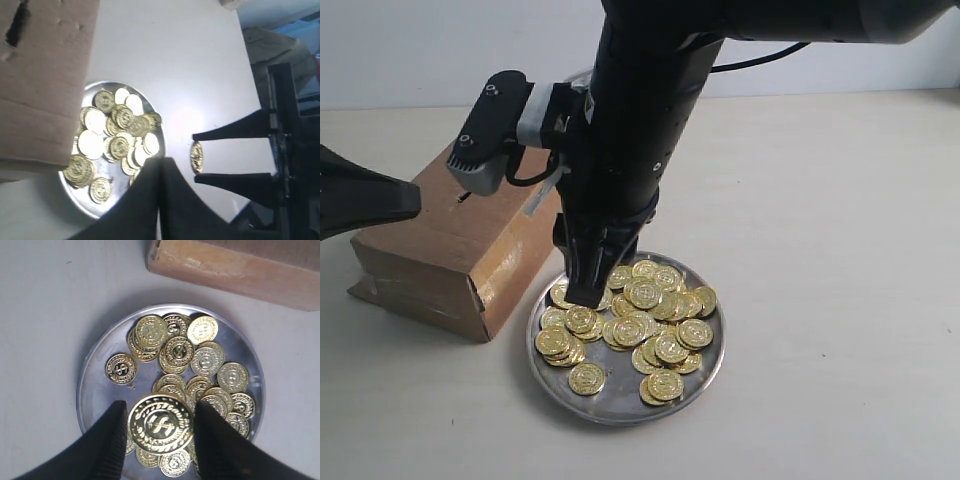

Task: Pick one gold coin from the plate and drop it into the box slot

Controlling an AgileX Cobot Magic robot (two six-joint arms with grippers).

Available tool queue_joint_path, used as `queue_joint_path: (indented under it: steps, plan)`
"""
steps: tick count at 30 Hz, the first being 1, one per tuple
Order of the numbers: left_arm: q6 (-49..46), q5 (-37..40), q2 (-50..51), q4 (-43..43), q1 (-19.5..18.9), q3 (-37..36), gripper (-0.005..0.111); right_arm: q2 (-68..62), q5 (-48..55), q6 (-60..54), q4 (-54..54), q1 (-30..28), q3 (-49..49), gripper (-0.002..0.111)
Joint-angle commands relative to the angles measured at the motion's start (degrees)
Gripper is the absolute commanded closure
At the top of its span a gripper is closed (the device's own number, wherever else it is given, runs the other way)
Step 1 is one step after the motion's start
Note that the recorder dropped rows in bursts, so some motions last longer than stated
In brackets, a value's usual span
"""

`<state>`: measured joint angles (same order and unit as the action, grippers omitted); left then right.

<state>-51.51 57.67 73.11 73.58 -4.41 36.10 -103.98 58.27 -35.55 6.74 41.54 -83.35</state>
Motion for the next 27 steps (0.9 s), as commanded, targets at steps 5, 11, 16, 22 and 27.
queue_joint_path:
  steps: [5, 11, 16, 22, 27]
  plan:
    - [-5.7, 10.4, 10.1, 6.6, 2.3, 0.4, 0.060, 0.8, -1.0, -0.4, 0.6, -0.2, -0.5, 0.084]
    - [-6.8, 8.2, 15.2, 8.2, 7.7, 0.4, 0.053, 0.8, -1.8, -0.4, 0.6, -0.2, -0.5, 0.084]
    - [-8.9, 8.0, 18.5, 13.9, 10.9, 0.6, 0.056, 0.8, -2.2, -0.4, 0.7, -0.2, -0.5, 0.084]
    - [-8.8, 8.7, 21.5, 17.7, 11.3, 0.6, 0.056, 0.8, -2.3, -0.4, 0.8, -0.2, -0.5, 0.084]
    - [-8.8, 9.6, 22.4, 19.9, 12.8, 1.1, 0.056, 0.8, -2.6, -0.4, 1.0, -0.2, -0.5, 0.084]
